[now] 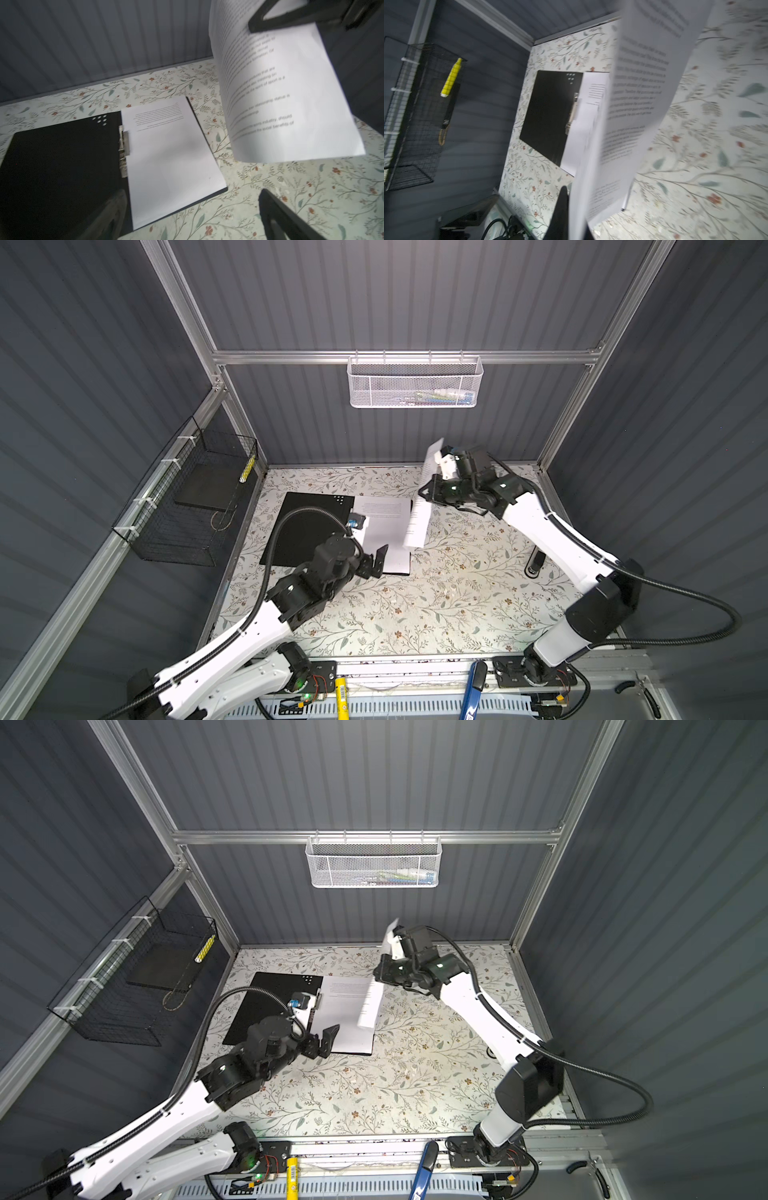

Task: Put the files into the folder
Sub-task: 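Lift the sheet with the right gripper onto the folder while the left draws back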

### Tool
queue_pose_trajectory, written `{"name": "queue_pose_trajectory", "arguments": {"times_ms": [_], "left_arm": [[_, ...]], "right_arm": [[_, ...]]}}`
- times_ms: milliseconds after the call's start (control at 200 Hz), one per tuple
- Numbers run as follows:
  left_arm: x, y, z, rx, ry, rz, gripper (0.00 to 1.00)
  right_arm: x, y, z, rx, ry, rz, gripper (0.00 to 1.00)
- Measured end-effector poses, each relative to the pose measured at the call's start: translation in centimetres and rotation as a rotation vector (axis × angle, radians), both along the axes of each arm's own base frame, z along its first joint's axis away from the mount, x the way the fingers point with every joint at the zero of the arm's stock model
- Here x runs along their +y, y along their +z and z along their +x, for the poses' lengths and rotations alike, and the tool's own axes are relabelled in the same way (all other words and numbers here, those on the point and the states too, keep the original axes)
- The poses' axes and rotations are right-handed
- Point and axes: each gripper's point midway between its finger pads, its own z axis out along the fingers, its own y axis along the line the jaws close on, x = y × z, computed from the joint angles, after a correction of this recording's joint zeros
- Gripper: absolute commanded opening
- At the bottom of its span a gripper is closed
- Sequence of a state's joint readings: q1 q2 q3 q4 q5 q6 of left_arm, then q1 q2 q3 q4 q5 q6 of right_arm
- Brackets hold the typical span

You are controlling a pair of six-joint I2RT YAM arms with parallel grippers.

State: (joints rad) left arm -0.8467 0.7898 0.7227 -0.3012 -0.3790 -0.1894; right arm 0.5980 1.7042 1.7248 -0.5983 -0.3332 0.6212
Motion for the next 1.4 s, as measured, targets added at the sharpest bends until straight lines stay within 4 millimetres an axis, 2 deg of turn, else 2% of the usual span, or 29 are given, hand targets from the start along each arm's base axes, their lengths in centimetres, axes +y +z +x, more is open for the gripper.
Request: {"name": "queue_pose_trajectory", "arguments": {"times_ms": [105, 185, 275, 375, 475, 590, 690, 755, 795, 900, 1080, 1236, 1401], "left_arm": [[2.6, -0.3, -1.4, -0.049, 0.035, -0.020, 1.00], [3.8, -0.1, -2.0, -0.089, 0.054, -0.049, 1.00], [4.8, 0.5, -2.1, -0.123, 0.087, -0.069, 1.00], [5.0, 0.6, -1.8, -0.142, 0.103, -0.052, 1.00], [4.8, 0.0, -1.5, -0.137, 0.098, -0.006, 1.00], [4.6, -0.6, -1.4, -0.125, 0.090, 0.030, 1.00], [4.7, -0.6, -1.3, -0.122, 0.094, 0.032, 1.00], [4.8, -0.5, -1.3, -0.122, 0.102, 0.023, 1.00], [5.0, -0.3, -1.3, -0.125, 0.111, 0.016, 1.00], [5.4, 0.1, -1.3, -0.134, 0.129, 0.000, 1.00], [5.7, 0.5, -1.3, -0.138, 0.146, -0.012, 1.00], [5.1, 0.4, -0.8, -0.088, 0.145, 0.024, 1.00], [4.4, -0.4, -0.4, -0.038, 0.130, 0.057, 1.00]], "right_arm": [[5.1, 0.6, -0.8, 0.017, 0.126, 0.046, 0.00], [7.4, 0.5, -1.7, 0.045, 0.199, 0.086, 0.00], [7.9, -0.2, -1.6, 0.081, 0.218, 0.105, 0.00], [6.9, -1.9, -0.2, 0.109, 0.191, 0.112, 0.00], [5.0, -6.0, 1.9, 0.167, 0.134, 0.072, 0.00], [2.6, -13.7, 4.4, 0.255, 0.054, -0.053, 0.00], [1.0, -20.0, 3.8, 0.348, 0.024, -0.161, 0.00], [0.5, -22.4, 3.2, 0.389, 0.027, -0.211, 0.00], [0.4, -23.2, 3.1, 0.392, 0.032, -0.231, 0.00], [0.3, -23.6, 3.0, 0.385, 0.046, -0.254, 0.00], [0.6, -22.9, 3.5, 0.361, 0.050, -0.245, 0.00], [1.4, -21.8, 4.6, 0.333, 0.054, -0.222, 0.00], [2.2, -22.0, 5.3, 0.329, 0.061, -0.208, 0.00]]}}
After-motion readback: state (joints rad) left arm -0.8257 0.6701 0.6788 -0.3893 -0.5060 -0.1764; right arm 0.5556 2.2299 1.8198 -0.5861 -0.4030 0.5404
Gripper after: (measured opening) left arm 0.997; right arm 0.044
